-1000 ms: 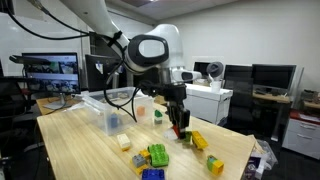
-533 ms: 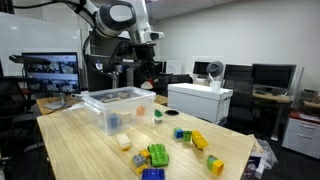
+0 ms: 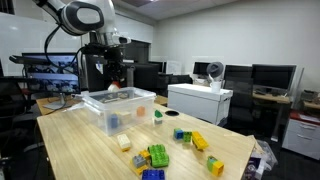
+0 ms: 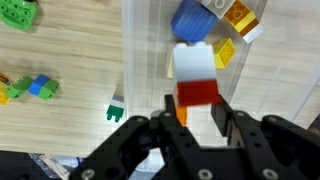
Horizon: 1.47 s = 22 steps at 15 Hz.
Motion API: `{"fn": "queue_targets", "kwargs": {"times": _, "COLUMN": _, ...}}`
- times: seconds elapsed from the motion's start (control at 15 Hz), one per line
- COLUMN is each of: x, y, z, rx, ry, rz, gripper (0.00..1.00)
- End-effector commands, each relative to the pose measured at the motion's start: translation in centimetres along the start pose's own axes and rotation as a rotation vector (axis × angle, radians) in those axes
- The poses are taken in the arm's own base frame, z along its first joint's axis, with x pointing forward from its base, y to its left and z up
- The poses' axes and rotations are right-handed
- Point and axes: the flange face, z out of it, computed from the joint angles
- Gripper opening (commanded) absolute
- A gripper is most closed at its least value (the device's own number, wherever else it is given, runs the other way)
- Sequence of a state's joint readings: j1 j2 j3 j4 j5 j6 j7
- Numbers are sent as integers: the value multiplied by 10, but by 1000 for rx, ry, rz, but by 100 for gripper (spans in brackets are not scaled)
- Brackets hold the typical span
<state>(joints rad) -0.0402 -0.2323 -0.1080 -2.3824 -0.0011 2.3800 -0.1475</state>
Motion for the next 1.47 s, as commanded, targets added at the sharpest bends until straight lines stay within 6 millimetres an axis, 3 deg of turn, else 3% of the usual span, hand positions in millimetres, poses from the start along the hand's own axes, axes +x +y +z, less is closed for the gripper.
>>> {"fn": "queue_targets", "kwargs": {"times": 0.0, "x": -8, "y": 7, "z": -6, "rx": 16, "ry": -5, "rz": -27, "gripper": 77}}
{"fn": "queue_targets", "kwargs": {"times": 0.13, "x": 0, "y": 28, "z": -5, "rx": -1, "ry": 3, "rz": 21, "gripper": 91}}
{"fn": "queue_targets", "kwargs": {"times": 0.27, "x": 7, "y": 70, "z": -3, "rx": -40, "ry": 24, "rz": 85, "gripper": 100}}
{"fn": "queue_targets", "kwargs": {"times": 0.6, "x": 9, "y": 203, "z": 11, "rx": -186, "ry": 64, "rz": 291, "gripper": 100}}
{"fn": "queue_targets", "kwargs": {"times": 0.87, "x": 4, "y": 282, "z": 39, "rx": -262, "ry": 50, "rz": 434, "gripper": 100}}
{"fn": "queue_targets", "kwargs": {"times": 1.0, "x": 8, "y": 308, "z": 63, "rx": -286, "ry": 36, "rz": 494, "gripper": 100}}
{"fn": "queue_targets", "kwargs": {"times": 1.4, "x": 25, "y": 351, "z": 148, "rx": -348, "ry": -18, "rz": 637, "gripper": 100}}
